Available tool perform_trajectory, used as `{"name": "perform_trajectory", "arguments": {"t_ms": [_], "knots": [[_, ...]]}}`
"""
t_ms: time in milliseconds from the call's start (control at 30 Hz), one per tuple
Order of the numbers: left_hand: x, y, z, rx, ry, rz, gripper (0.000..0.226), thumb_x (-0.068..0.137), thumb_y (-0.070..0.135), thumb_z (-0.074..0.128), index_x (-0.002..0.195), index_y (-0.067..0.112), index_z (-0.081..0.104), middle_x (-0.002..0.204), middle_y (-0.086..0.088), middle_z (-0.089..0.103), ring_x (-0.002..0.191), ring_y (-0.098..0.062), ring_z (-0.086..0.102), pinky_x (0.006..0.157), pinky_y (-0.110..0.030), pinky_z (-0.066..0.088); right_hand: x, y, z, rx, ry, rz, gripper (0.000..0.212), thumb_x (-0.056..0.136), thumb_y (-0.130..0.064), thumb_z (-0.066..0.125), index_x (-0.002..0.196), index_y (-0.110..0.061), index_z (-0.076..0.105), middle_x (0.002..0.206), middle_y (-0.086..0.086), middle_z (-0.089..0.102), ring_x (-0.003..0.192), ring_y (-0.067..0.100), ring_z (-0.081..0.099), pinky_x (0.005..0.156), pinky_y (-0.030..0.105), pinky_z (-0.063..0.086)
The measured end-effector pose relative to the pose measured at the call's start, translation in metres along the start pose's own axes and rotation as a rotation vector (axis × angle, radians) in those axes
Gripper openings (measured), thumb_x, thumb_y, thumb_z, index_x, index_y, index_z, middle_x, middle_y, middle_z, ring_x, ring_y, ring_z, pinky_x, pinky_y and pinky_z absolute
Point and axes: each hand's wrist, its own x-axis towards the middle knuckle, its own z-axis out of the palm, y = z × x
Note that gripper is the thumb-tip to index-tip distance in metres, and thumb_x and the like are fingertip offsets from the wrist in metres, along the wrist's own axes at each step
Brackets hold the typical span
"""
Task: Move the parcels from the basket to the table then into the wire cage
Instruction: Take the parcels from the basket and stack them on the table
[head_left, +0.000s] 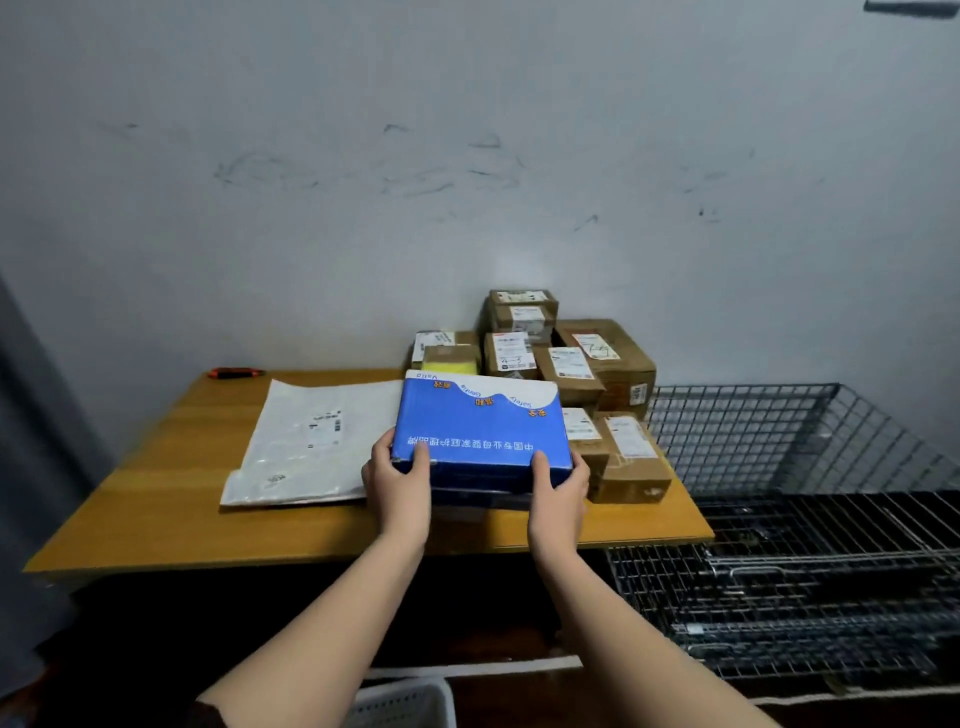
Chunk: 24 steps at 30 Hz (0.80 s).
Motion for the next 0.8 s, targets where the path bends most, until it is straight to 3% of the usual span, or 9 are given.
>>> {"name": "perform_trajectory", "arguments": {"t_ms": [133,200,267,400,533,600,700,767,800], "knots": [[-0.009,0.022,0.060,0.027,-0.050,0.105,0.042,0.094,0.032,0.056,0.134,0.027,0.045,0.127,0.001,0.041,0.111,-0.017,0.049,0.092,-0.034,0.045,0.063,-0.012,-0.037,0.162,0.060,-0.020,0.048,0.095,-0.051,0.046,0.129,-0.016,0.046,0.136,0.007,0.046,0.124,0.027,0.045,0.101,0.048,0.041],[-0.009,0.030,0.095,-0.001,-0.090,0.133,0.040,0.095,0.031,0.055,0.134,0.029,0.046,0.127,0.005,0.044,0.109,-0.014,0.049,0.088,-0.030,0.043,0.101,-0.018,-0.061,0.296,0.065,0.004,0.038,0.096,-0.052,0.044,0.114,-0.019,0.049,0.130,0.008,0.048,0.116,0.026,0.050,0.089,0.042,0.045],[-0.006,0.035,0.130,-0.040,-0.152,0.139,0.039,0.096,0.031,0.053,0.134,0.029,0.046,0.133,0.003,0.047,0.117,-0.017,0.050,0.096,-0.037,0.046,0.136,-0.026,-0.085,0.393,0.044,0.044,0.036,0.096,-0.054,0.043,0.108,-0.021,0.048,0.126,0.008,0.050,0.110,0.024,0.053,0.078,0.036,0.045],[0.000,0.049,0.198,-0.066,-0.226,0.103,0.032,0.099,0.025,0.047,0.131,0.028,0.047,0.131,-0.001,0.052,0.115,-0.020,0.054,0.096,-0.041,0.048,0.199,-0.040,-0.136,0.503,-0.073,0.117,0.026,0.093,-0.055,0.048,0.092,-0.030,0.042,0.112,0.004,0.056,0.099,0.022,0.056,0.085,0.042,0.047],[0.007,0.066,0.260,0.009,-0.340,0.134,0.032,0.100,0.021,0.046,0.132,0.025,0.048,0.129,-0.004,0.055,0.110,-0.020,0.056,0.090,-0.037,0.050,0.250,-0.036,-0.187,0.403,-0.170,0.195,0.035,0.087,-0.046,0.064,0.103,-0.025,0.042,0.103,0.005,0.057,0.087,0.022,0.059,0.072,0.036,0.051],[0.012,0.072,0.286,0.061,-0.388,0.149,0.036,0.100,0.021,0.045,0.136,0.023,0.046,0.131,-0.002,0.052,0.107,-0.016,0.053,0.083,-0.031,0.046,0.269,-0.030,-0.207,0.384,-0.242,0.266,0.060,0.079,-0.050,0.070,0.124,-0.021,0.044,0.103,0.009,0.062,0.082,0.023,0.061,0.063,0.032,0.056],[0.012,0.076,0.323,0.083,-0.469,0.065,0.048,0.099,0.023,0.047,0.145,0.023,0.033,0.133,0.001,0.046,0.110,-0.016,0.052,0.090,-0.030,0.045,0.287,-0.018,-0.232,0.351,-0.347,0.353,0.077,0.063,-0.057,0.073,0.123,-0.018,0.045,0.066,0.004,0.053,0.058,0.015,0.051,0.051,0.027,0.048],[0.007,0.070,0.343,0.067,-0.528,-0.080,0.063,0.096,0.026,0.051,0.150,0.026,0.018,0.142,-0.004,0.041,0.118,-0.023,0.051,0.102,-0.041,0.044,0.300,0.000,-0.238,0.370,-0.296,0.411,0.072,0.060,-0.055,0.076,0.115,-0.019,0.045,0.042,-0.005,0.049,0.042,0.010,0.050,0.055,0.028,0.049],[0.002,0.066,0.352,0.082,-0.551,-0.134,0.069,0.095,0.027,0.053,0.151,0.027,0.012,0.144,-0.005,0.039,0.121,-0.025,0.050,0.104,-0.043,0.043,0.304,0.008,-0.238,0.390,-0.262,0.420,0.076,0.064,-0.052,0.076,0.123,-0.018,0.043,0.040,-0.006,0.050,0.043,0.011,0.053,0.059,0.031,0.050]]}}
